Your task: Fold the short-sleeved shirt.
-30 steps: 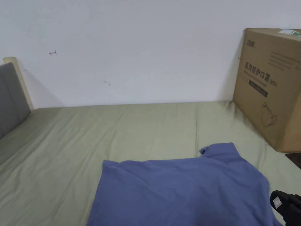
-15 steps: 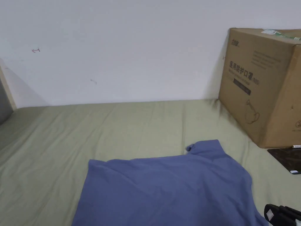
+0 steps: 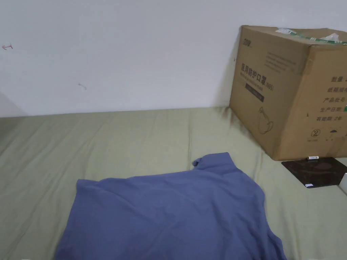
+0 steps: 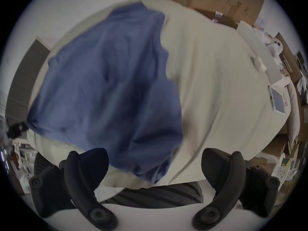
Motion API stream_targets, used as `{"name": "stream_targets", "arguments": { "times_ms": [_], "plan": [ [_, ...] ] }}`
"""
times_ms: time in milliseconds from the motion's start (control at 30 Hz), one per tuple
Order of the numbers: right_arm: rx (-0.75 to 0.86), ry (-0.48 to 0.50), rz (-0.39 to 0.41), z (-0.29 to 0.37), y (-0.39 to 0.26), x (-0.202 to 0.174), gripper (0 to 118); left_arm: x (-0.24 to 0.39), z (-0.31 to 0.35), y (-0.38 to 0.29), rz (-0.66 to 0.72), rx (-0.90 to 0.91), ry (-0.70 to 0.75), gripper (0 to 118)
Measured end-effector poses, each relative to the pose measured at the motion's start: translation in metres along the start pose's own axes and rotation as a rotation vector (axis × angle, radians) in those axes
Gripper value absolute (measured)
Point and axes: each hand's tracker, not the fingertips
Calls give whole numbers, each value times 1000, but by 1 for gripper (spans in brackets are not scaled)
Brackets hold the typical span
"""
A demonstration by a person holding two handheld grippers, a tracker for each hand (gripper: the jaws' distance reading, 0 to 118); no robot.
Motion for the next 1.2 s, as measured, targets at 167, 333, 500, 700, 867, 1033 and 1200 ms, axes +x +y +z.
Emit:
{"name": "stream_targets", "arguments": {
  "times_ms": [167, 333, 500, 700, 867, 1033, 1200],
  "plan": [
    [83, -30, 181, 7, -16, -13, 59, -11, -9, -5, 45, -38, 28, 1],
    [182, 61, 139, 30, -20, -15, 11, -19, -16, -10, 81, -64, 4, 1],
    [187, 54, 172, 49, -31, -13, 11, -25, -6, -16, 91, -61, -14, 1],
    [236, 129, 81, 76, -49, 8, 11, -31, 23, -25, 134, -9, -56, 1],
    [287, 169, 4, 106, -43, 11, 11, -31, 45, -15, 172, 15, -112, 1],
    [328, 153, 31, 123, 16, -3, 11, -35, 28, 44, 214, 43, -158, 1],
    [331, 167, -13, 92, 111, -12, 11, -42, -33, 120, 298, 23, -205, 1]
  ]
}}
